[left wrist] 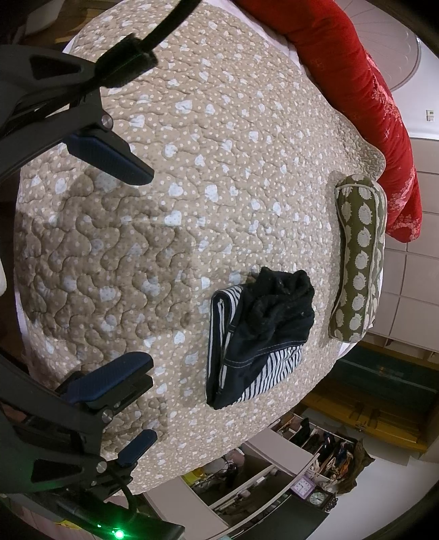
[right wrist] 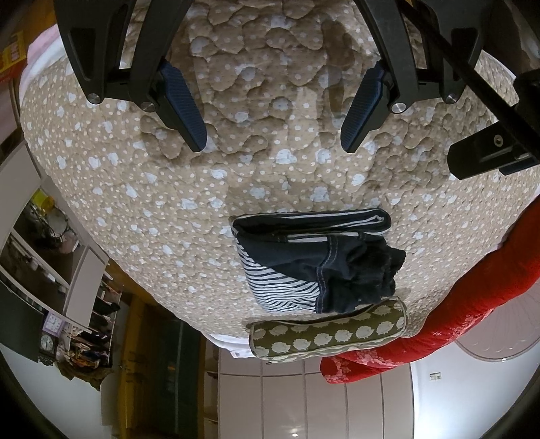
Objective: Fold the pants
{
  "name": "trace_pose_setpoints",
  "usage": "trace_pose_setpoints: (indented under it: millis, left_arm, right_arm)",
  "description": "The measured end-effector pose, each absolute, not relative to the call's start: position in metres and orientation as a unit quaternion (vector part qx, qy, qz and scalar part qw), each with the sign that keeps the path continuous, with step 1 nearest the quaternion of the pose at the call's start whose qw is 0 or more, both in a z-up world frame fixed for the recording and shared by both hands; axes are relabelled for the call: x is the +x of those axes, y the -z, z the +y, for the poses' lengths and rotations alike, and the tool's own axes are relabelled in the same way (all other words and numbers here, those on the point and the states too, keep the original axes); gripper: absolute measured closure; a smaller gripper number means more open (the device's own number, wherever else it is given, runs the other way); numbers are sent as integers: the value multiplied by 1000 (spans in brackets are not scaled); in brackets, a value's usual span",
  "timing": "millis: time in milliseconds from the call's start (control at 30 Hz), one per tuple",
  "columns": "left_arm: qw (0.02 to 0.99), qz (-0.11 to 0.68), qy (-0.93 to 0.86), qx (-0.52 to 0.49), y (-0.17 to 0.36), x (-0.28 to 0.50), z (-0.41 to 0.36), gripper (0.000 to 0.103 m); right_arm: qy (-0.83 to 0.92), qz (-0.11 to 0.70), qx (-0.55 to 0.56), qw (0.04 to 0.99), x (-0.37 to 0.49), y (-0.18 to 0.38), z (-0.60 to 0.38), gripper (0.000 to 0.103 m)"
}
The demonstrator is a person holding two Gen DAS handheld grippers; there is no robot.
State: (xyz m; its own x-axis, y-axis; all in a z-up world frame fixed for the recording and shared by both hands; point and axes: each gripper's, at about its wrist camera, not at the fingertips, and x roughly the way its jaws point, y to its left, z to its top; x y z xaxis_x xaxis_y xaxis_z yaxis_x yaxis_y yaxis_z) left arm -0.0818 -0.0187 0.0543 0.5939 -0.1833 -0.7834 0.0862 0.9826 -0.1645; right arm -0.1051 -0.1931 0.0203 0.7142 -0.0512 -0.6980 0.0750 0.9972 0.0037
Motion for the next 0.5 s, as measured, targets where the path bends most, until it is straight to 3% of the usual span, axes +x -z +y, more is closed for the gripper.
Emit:
trace_pose_setpoints:
  millis: [500]
  left_arm:
    - [886, 455, 73, -60, -51, -80, -17, 4]
  right_arm:
    - [22, 379, 15, 925, -104, -18, -189, 18]
